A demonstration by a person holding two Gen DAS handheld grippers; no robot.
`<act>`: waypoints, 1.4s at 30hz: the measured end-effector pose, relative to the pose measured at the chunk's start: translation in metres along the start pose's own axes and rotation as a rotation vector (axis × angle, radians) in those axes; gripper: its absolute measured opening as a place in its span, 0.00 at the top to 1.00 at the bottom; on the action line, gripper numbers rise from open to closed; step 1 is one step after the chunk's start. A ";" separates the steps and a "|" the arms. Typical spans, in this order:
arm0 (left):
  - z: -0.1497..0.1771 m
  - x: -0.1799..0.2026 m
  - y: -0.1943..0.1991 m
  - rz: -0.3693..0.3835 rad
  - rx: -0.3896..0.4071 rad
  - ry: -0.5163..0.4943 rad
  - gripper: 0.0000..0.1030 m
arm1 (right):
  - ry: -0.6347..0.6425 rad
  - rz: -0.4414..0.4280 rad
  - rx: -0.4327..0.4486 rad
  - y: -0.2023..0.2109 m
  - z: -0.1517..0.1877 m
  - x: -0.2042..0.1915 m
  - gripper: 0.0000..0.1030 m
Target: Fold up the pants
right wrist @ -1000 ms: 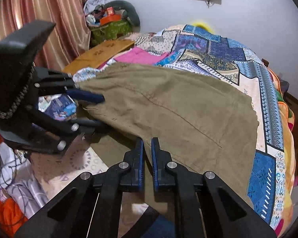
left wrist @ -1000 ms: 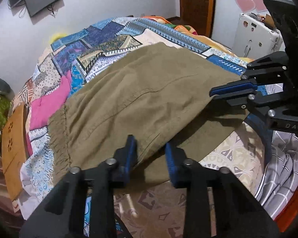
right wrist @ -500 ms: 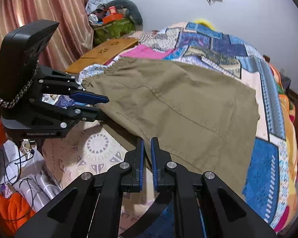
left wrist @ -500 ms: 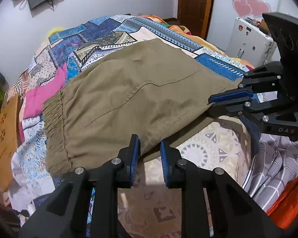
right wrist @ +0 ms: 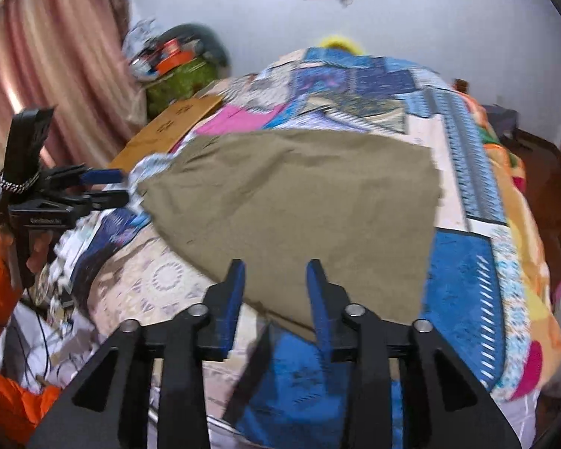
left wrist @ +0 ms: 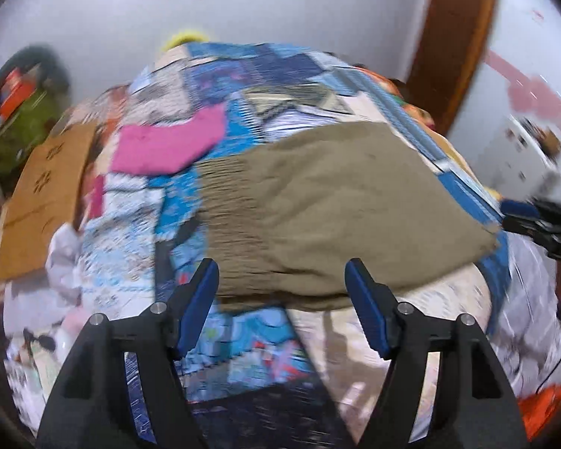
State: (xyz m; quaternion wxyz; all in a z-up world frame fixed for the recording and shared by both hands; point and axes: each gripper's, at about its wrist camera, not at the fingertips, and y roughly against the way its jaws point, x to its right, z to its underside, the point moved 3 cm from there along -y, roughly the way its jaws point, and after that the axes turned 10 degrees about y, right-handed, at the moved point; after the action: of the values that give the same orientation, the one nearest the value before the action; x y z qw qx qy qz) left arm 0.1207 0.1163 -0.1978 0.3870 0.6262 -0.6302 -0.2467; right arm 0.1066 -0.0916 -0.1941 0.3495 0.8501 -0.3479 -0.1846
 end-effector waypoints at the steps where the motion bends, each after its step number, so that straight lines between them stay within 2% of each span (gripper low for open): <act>1: -0.004 -0.010 -0.003 -0.005 -0.003 0.032 0.32 | -0.022 0.020 0.007 0.003 0.001 0.007 0.65; 5: -0.008 -0.034 -0.025 -0.004 -0.048 0.130 0.32 | -0.133 0.084 0.009 0.006 0.009 0.037 0.64; 8: 0.001 -0.041 -0.047 0.067 -0.141 0.212 0.32 | -0.208 0.110 -0.005 0.003 0.020 0.053 0.64; 12: 0.010 -0.041 -0.060 0.102 -0.186 0.248 0.33 | -0.263 0.129 -0.036 -0.004 0.032 0.064 0.64; 13: 0.011 -0.039 -0.061 0.109 -0.189 0.251 0.39 | -0.275 0.128 -0.045 -0.007 0.035 0.066 0.64; 14: 0.012 -0.038 -0.062 0.108 -0.193 0.251 0.40 | -0.289 0.123 -0.056 -0.009 0.040 0.068 0.64; 20: 0.008 -0.032 -0.050 0.062 -0.144 0.195 0.48 | -0.291 0.119 -0.089 -0.020 0.056 0.063 0.64; 27: 0.004 -0.018 -0.038 -0.021 -0.078 0.113 0.49 | -0.344 0.118 -0.079 -0.007 0.066 0.064 0.65; 29: 0.001 -0.018 -0.036 -0.027 -0.065 0.107 0.49 | -0.338 0.126 -0.069 -0.005 0.068 0.062 0.88; 31: -0.001 -0.017 -0.030 -0.032 -0.050 0.100 0.49 | -0.310 0.160 -0.075 -0.006 0.069 0.060 0.92; 35: -0.002 -0.016 -0.024 -0.031 -0.036 0.091 0.49 | -0.300 0.164 -0.035 0.006 0.065 0.059 0.97; 39: 0.008 -0.020 -0.032 -0.027 -0.072 0.100 0.49 | -0.283 0.166 -0.021 0.016 0.061 0.060 0.97; 42: 0.021 -0.024 -0.045 -0.022 -0.104 0.113 0.49 | -0.283 0.171 -0.066 0.010 0.069 0.062 0.99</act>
State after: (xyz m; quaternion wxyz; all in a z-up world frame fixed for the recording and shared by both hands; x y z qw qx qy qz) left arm 0.1286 0.1318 -0.2501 0.4513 0.6250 -0.5869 -0.2475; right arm 0.1067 -0.1736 -0.2388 0.3393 0.7710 -0.4586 -0.2831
